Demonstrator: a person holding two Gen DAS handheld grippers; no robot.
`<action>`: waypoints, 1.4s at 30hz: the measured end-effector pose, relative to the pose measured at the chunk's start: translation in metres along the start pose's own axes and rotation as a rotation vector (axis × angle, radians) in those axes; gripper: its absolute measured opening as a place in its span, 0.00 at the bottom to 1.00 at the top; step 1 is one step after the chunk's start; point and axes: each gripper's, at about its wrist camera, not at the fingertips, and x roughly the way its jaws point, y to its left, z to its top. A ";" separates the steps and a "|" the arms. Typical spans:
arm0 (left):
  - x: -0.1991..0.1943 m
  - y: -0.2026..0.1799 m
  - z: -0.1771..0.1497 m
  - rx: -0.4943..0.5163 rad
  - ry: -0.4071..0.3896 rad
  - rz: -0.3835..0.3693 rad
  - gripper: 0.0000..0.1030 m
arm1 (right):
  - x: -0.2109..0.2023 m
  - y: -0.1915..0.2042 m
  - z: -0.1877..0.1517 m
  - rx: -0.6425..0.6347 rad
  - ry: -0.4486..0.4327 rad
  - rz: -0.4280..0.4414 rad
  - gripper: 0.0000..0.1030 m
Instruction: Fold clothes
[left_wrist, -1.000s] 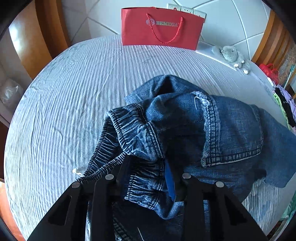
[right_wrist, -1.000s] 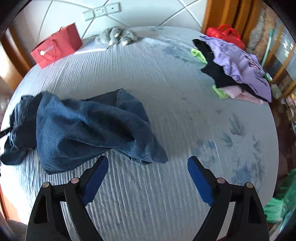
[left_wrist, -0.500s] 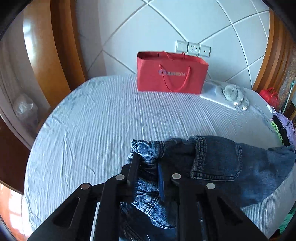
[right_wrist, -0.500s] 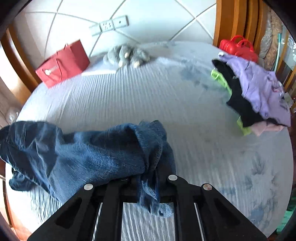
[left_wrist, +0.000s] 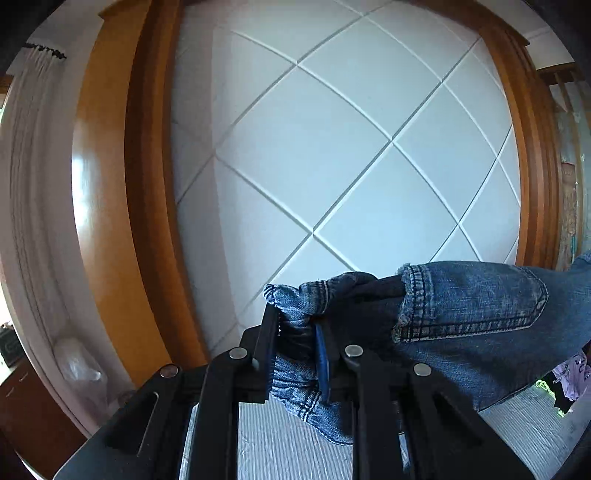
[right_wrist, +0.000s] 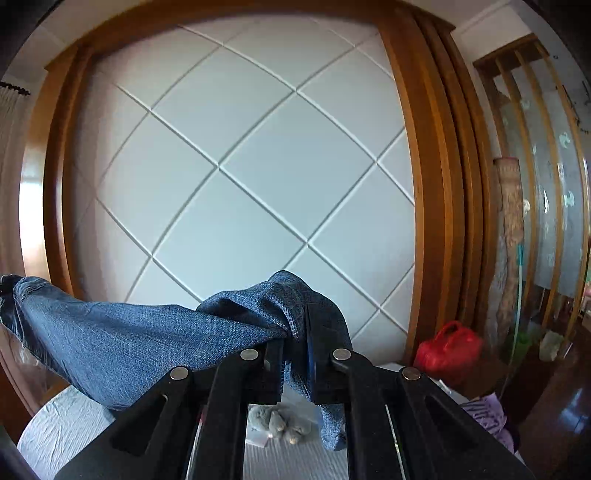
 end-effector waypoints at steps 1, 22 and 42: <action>-0.008 0.004 -0.004 0.004 -0.001 -0.005 0.17 | -0.009 0.002 0.006 -0.002 -0.008 0.008 0.08; -0.034 0.045 -0.432 -0.043 0.866 0.146 0.26 | -0.051 0.017 -0.392 0.085 1.114 0.220 0.58; -0.027 0.035 -0.449 -0.244 0.837 0.025 0.15 | -0.107 -0.093 -0.375 0.301 0.953 -0.130 0.61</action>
